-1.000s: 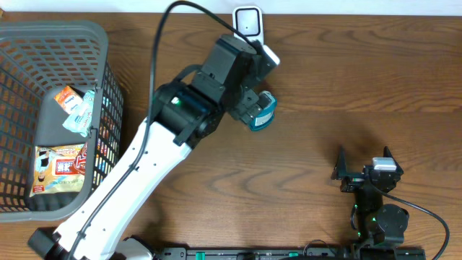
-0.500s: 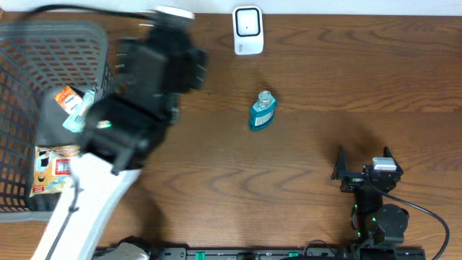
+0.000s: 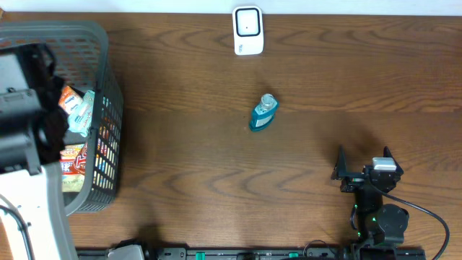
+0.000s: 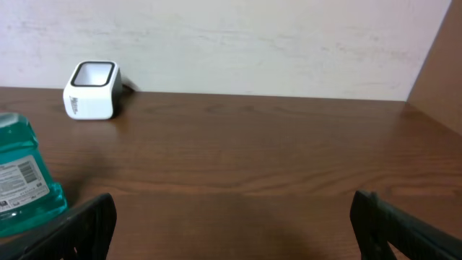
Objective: Scan the item barcode
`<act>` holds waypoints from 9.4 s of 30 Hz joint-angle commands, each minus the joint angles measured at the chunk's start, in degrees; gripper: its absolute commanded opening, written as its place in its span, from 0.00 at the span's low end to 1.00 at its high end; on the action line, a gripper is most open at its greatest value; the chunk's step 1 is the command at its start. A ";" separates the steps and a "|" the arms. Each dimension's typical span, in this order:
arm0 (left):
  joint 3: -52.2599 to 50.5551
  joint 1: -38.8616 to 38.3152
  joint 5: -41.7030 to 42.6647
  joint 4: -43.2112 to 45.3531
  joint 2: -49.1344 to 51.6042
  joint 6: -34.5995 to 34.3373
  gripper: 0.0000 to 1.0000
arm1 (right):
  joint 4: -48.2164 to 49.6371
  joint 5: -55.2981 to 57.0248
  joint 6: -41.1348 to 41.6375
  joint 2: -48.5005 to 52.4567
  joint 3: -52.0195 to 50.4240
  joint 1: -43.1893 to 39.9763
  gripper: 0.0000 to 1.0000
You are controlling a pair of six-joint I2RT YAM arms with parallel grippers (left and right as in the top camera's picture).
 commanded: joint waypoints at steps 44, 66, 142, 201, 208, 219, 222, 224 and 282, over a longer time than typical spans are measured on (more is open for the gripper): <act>-36.44 20.11 30.51 18.62 16.90 11.30 0.98 | -0.22 -0.31 -0.48 -0.26 -0.07 0.20 0.99; -38.51 20.11 30.53 24.98 18.88 11.32 0.08 | -0.22 -0.31 -0.48 -0.26 -0.07 0.20 0.99; -32.96 -39.91 36.41 27.26 -4.44 20.85 0.07 | -0.20 -0.31 -0.48 -0.26 -0.07 0.20 0.99; -32.94 -44.41 25.88 29.18 19.04 9.14 0.07 | -0.22 -0.31 -0.48 -0.26 -0.07 0.20 0.99; -32.94 -44.41 26.01 34.21 16.68 10.84 0.07 | -0.22 -0.31 -0.48 -0.26 -0.07 0.20 0.99; -32.96 -44.44 30.05 38.93 17.14 11.28 0.08 | -0.22 -0.31 -0.48 -0.26 -0.07 0.20 0.99; -32.96 -44.44 30.05 39.54 18.45 11.28 0.07 | -0.22 -0.31 -0.48 -0.26 -0.07 0.20 0.99; -32.96 -44.44 30.42 40.17 20.11 11.28 0.08 | -0.22 -0.31 -0.48 -0.26 -0.07 0.20 0.99; -9.92 -6.45 16.46 20.57 -10.14 21.20 0.98 | -0.20 -0.31 -0.48 -0.26 -0.07 0.20 0.99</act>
